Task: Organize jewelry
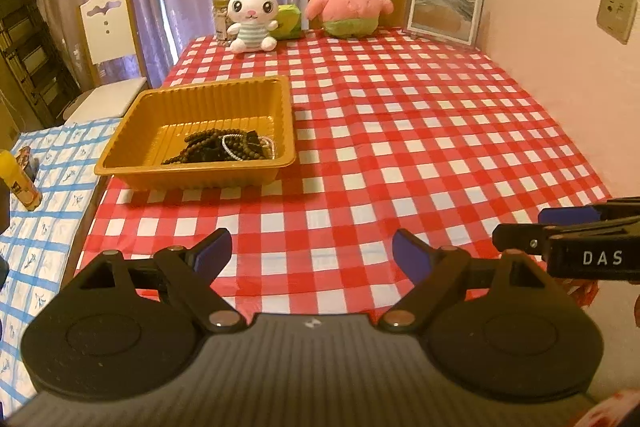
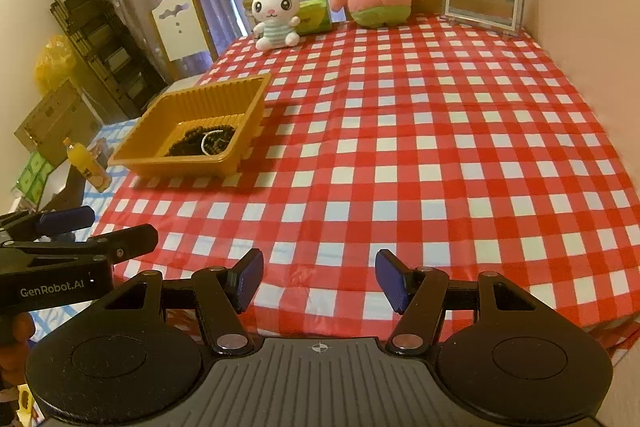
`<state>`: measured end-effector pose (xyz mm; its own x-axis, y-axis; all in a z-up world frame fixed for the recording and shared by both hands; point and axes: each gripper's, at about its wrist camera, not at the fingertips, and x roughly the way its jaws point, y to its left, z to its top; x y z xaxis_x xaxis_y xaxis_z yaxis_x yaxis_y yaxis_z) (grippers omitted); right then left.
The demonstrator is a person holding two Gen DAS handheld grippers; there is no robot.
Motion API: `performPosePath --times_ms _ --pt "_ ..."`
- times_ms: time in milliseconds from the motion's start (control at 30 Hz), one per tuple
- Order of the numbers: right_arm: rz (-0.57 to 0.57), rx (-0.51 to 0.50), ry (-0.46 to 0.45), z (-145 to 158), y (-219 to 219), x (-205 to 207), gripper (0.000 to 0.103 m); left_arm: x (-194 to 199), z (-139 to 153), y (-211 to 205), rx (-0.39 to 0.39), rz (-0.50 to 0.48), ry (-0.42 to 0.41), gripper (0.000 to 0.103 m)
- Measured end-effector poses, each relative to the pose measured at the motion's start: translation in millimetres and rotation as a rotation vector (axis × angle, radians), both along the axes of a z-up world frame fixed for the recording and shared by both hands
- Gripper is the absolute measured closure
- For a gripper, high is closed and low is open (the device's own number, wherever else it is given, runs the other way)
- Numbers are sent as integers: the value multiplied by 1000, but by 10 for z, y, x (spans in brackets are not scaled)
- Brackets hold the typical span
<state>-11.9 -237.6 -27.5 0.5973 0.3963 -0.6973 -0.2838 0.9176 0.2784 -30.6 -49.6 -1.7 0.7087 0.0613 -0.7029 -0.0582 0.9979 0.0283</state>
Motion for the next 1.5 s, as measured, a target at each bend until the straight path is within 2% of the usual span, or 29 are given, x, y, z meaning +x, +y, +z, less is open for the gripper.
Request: performPosePath --times_ms 300,1500 --pt "-18 8 -17 63 -62 -63 41 -51 58 -91 8 -26 -17 17" --pt "-23 5 -16 62 -74 -56 41 -27 77 -93 1 -34 -18 17"
